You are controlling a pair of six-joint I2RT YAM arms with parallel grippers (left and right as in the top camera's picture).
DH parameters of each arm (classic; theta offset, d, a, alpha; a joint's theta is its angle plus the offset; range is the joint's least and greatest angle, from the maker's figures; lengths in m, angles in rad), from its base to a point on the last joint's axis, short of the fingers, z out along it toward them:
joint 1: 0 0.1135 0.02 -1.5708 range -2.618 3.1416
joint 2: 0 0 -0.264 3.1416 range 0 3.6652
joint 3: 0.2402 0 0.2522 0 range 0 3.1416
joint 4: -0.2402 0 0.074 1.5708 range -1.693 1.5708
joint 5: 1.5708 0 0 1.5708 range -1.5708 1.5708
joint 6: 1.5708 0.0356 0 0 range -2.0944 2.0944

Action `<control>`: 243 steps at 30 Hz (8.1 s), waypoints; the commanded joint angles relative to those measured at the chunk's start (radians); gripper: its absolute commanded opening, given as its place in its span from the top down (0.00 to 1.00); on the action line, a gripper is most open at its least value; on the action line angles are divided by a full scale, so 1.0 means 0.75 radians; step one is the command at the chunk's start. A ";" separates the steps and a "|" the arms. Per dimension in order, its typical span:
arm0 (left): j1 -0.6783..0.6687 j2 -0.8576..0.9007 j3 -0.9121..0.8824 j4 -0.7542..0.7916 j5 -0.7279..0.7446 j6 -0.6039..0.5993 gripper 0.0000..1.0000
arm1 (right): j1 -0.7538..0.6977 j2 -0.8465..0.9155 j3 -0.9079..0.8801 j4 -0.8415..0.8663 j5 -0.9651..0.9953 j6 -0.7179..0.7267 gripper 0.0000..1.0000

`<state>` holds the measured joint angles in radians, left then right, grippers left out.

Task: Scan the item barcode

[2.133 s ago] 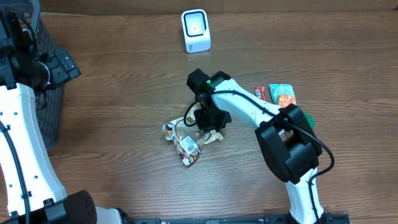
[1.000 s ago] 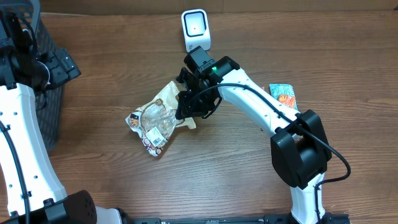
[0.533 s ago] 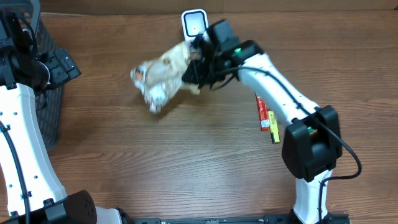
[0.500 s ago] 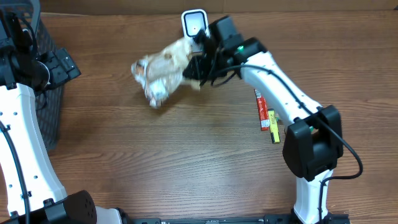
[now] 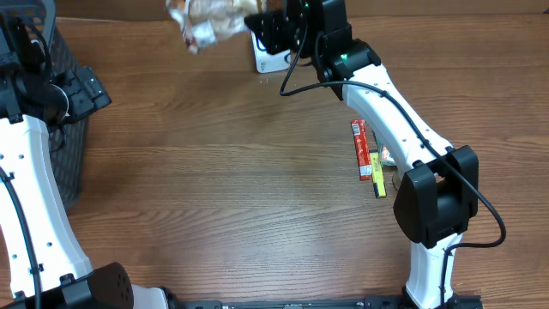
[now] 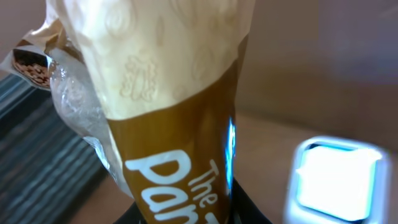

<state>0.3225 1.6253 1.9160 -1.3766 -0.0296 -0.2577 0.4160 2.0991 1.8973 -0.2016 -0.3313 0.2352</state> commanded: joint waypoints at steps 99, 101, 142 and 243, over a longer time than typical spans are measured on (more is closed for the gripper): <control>-0.003 0.006 0.022 0.000 0.005 0.010 0.00 | 0.237 0.264 0.035 -0.176 0.828 -0.460 0.96; -0.003 0.006 0.022 0.000 0.005 0.011 0.00 | 0.237 0.264 0.035 -0.180 0.829 -0.460 0.96; -0.003 0.006 0.022 -0.001 0.005 0.011 0.00 | 0.060 -0.125 0.026 -1.738 0.748 -0.450 0.00; -0.003 0.006 0.022 -0.001 0.005 0.011 0.00 | 0.459 -0.542 0.028 -1.622 0.789 -0.525 0.00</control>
<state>0.3225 1.6253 1.9160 -1.3766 -0.0296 -0.2577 0.7841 1.7649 1.9129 -1.4326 0.2489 -0.1547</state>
